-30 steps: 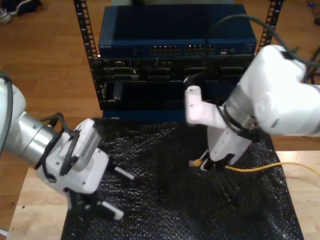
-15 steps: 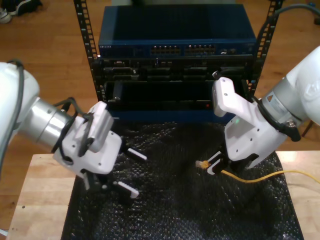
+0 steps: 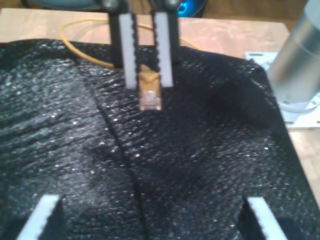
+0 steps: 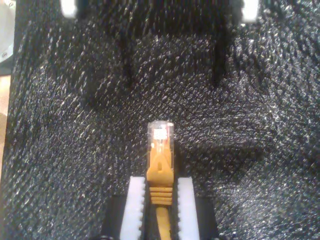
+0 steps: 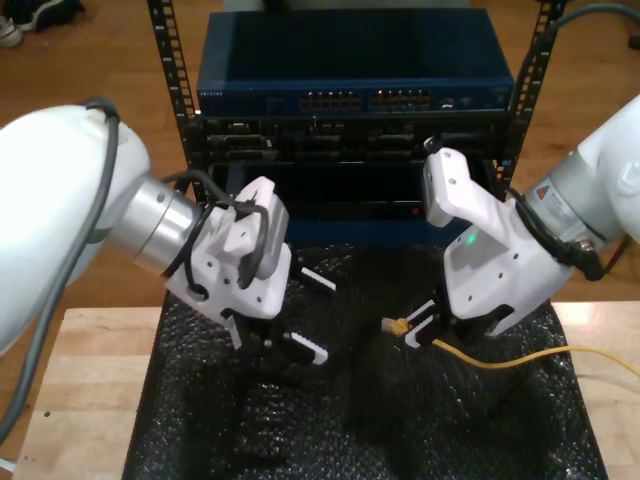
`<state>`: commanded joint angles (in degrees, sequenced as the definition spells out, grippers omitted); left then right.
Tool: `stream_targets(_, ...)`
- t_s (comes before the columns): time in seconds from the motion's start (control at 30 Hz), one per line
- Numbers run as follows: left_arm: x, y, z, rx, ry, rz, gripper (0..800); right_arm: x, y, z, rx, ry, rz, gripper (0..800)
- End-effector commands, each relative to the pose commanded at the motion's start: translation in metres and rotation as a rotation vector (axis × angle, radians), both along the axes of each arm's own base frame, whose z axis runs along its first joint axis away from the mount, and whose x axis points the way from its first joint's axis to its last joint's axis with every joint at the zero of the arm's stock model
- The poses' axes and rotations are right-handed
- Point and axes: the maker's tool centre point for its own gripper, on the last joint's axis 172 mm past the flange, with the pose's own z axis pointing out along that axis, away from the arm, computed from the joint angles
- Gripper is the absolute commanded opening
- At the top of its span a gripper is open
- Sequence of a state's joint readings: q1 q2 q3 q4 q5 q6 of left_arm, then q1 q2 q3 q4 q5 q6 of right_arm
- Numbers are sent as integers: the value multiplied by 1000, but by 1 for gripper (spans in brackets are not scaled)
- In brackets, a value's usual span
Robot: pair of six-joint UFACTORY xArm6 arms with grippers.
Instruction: Grab the cable and plug it in
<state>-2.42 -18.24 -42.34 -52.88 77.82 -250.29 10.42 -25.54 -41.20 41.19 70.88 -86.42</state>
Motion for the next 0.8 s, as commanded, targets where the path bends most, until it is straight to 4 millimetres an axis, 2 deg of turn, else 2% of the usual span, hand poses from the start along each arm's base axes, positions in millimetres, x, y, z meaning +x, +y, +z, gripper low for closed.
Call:
stream_targets(0.27,-2,-13,2,1,-19,-23,800,6,11,16,56,-7,-28,6)
stream_targets(0.47,6,-21,18,-37,-38,-10,799,10,14,23,72,-20,-36,6)
stream_targets(0.7,6,-23,22,-50,-35,-10,784,21,5,22,71,-28,-69,6)
stream_targets(0.8,5,-23,22,-51,-34,-11,739,26,5,25,70,-39,-75,6)
